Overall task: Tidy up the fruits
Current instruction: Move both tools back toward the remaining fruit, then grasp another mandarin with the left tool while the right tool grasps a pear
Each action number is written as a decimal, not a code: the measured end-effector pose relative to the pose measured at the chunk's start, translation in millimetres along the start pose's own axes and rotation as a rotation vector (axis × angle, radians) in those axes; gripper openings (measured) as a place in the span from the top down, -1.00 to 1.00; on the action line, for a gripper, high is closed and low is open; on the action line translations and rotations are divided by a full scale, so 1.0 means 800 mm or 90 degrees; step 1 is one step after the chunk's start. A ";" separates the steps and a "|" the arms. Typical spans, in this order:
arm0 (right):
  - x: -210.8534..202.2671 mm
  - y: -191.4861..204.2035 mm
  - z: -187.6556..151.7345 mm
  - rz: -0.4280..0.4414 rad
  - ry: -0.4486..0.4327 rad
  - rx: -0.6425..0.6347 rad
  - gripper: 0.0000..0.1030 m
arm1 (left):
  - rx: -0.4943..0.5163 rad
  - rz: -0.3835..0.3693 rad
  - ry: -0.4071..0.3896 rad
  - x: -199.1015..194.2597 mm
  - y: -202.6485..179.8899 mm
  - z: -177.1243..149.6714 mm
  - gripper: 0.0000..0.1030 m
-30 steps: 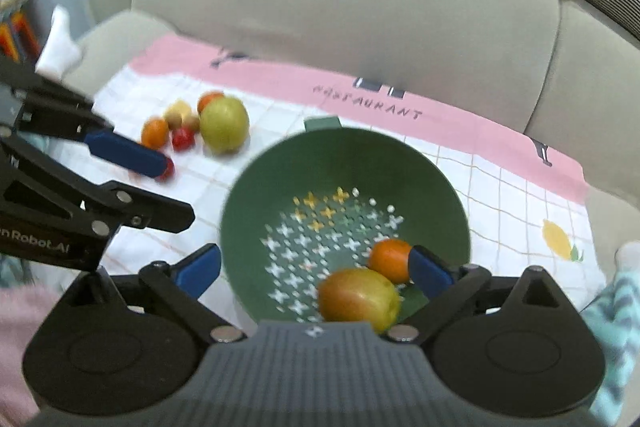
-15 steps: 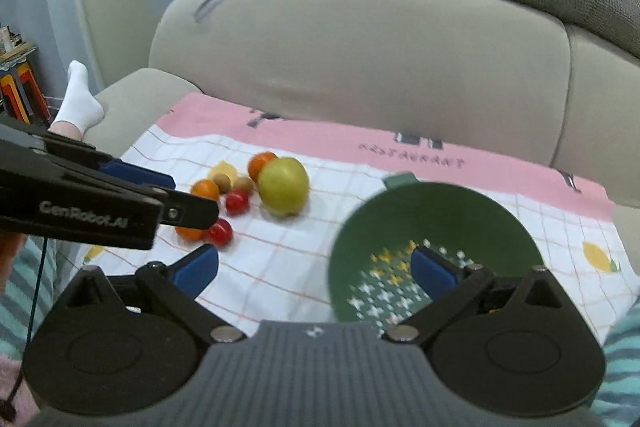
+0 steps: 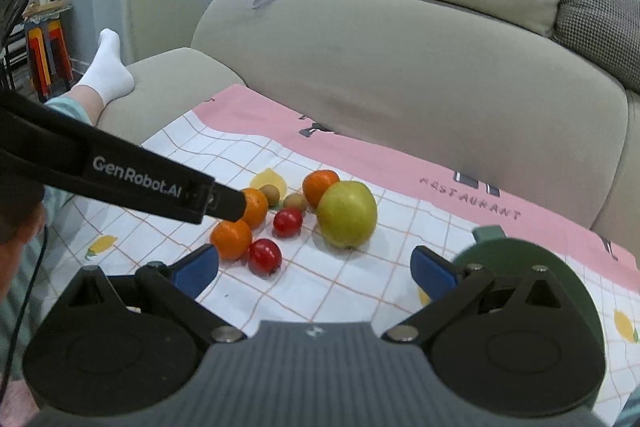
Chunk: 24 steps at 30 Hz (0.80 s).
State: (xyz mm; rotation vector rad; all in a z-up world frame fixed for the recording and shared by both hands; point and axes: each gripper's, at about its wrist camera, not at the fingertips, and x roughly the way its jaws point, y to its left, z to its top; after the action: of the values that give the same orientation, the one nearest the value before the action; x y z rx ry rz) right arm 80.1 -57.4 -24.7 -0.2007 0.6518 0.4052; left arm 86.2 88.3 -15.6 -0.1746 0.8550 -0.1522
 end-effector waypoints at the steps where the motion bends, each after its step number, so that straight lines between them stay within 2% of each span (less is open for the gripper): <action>1: 0.004 0.002 0.000 0.000 -0.003 -0.004 -0.89 | -0.005 0.006 0.001 0.002 0.005 -0.001 -0.12; 5: 0.026 0.009 -0.001 0.001 0.013 -0.004 -0.73 | -0.027 0.015 0.021 0.017 0.023 -0.004 -0.12; 11: 0.056 0.008 -0.009 -0.014 0.036 -0.002 -0.71 | -0.061 0.003 0.055 0.042 0.042 -0.009 -0.12; 14: 0.070 0.004 -0.011 -0.017 0.049 -0.003 -0.53 | -0.076 0.000 0.064 0.055 0.046 -0.009 -0.11; 16: 0.079 0.000 -0.013 -0.013 0.056 0.008 -0.52 | -0.086 -0.004 0.069 0.064 0.049 -0.009 -0.10; 24: 0.105 -0.007 -0.013 -0.018 0.049 0.006 -0.37 | -0.138 -0.008 0.093 0.096 0.058 -0.007 -0.10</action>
State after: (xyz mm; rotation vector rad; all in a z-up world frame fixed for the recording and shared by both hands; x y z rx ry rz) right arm 137.0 -40.0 -84.9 -0.2174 0.7251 0.3688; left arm 134.5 117.2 -86.1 -0.3749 1.0162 -0.0846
